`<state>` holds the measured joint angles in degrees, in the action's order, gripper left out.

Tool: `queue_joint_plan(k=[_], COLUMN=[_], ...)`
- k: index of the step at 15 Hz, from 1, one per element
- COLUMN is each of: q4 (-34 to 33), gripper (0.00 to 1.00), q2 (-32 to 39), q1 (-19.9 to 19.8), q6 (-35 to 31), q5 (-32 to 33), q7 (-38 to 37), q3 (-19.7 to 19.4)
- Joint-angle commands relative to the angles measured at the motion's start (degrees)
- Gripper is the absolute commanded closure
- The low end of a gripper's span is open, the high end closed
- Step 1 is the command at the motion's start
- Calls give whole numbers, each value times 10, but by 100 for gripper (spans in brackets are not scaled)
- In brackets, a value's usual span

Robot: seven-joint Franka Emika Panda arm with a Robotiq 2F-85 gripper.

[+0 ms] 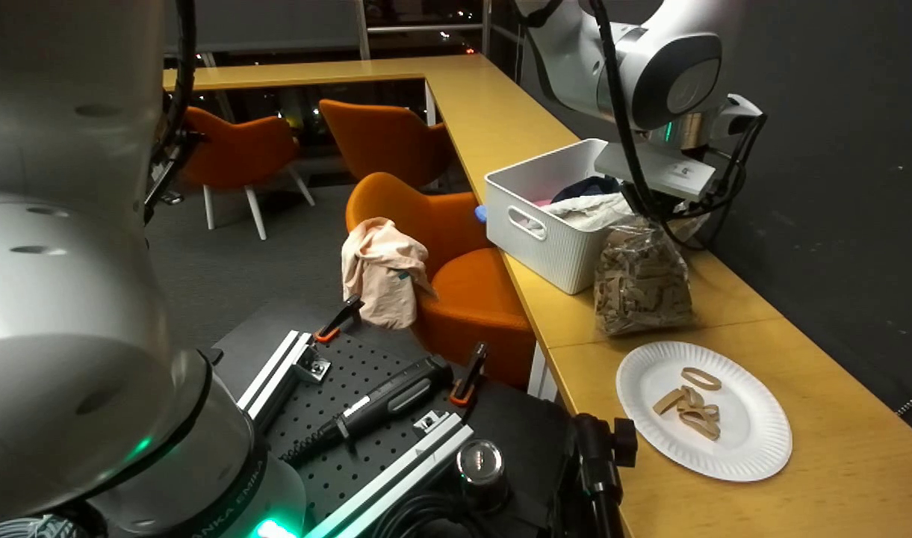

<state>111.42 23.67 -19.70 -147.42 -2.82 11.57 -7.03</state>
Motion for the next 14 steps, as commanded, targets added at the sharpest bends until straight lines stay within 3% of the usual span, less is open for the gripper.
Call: queue_joint_plan(k=[1, 5, 7, 10, 14], q4=[10, 6, -6, -20, -35], gripper=[64, 39, 35, 44, 44], q2=[-22, -26, -19, -7, 3], q1=[0, 2, 5, 7, 8], q6=[11, 11, 11, 11, 13], q5=[-21, -22, -22, -26, -33], q7=[15, 17, 16, 18, 21], q3=[5, 6, 8, 13, 21])
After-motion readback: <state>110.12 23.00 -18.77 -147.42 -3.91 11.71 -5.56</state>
